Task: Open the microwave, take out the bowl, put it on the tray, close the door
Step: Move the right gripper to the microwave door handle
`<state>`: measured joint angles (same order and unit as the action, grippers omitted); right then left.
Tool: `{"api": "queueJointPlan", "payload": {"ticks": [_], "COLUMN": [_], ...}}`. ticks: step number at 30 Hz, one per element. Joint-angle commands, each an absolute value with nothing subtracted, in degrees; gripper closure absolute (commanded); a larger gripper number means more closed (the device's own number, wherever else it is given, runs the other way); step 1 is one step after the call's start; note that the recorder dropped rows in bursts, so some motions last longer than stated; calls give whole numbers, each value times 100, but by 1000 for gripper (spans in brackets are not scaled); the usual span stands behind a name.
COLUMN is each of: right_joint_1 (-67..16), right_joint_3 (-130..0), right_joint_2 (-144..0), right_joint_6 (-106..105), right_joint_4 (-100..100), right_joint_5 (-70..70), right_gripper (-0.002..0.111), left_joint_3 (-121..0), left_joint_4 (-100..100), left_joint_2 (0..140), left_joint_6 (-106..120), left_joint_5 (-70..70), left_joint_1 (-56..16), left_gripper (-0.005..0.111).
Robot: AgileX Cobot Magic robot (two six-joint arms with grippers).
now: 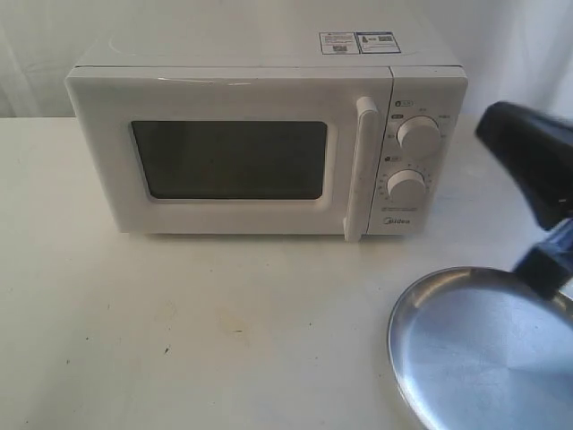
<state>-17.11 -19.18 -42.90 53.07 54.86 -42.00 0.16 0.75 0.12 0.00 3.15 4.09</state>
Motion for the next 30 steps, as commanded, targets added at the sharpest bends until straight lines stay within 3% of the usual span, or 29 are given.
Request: {"api": "queueJointPlan", "payload": {"ticks": [1, 9, 16, 24, 30], "right_joint_1": [-1715, -1715, -1715, -1660, -1012], "right_joint_3": [-1957, -2103, -2821, -3284, -3361], "right_joint_2": [-5919, -8084, -9343, -9941, -9990], "right_joint_6": [4197, 2004, 1806, 1518, 1845], "right_joint_4": [5310, 4006, 3991, 4683, 5500], "right_joint_5": [-4993, -5719, -5719, -5880, -6437], "right_gripper": [108, 108, 108, 108, 108], "left_joint_3": [0, 0, 0, 0, 0], "left_joint_4": [40, 40, 40, 40, 40], "left_joint_2": [0, 0, 0, 0, 0], "left_joint_6": [0, 0, 0, 0, 0], "left_joint_5": [300, 300, 300, 300, 300], "left_joint_1": [396, 396, 396, 396, 396], "left_gripper": [107, 107, 107, 107, 107]}}
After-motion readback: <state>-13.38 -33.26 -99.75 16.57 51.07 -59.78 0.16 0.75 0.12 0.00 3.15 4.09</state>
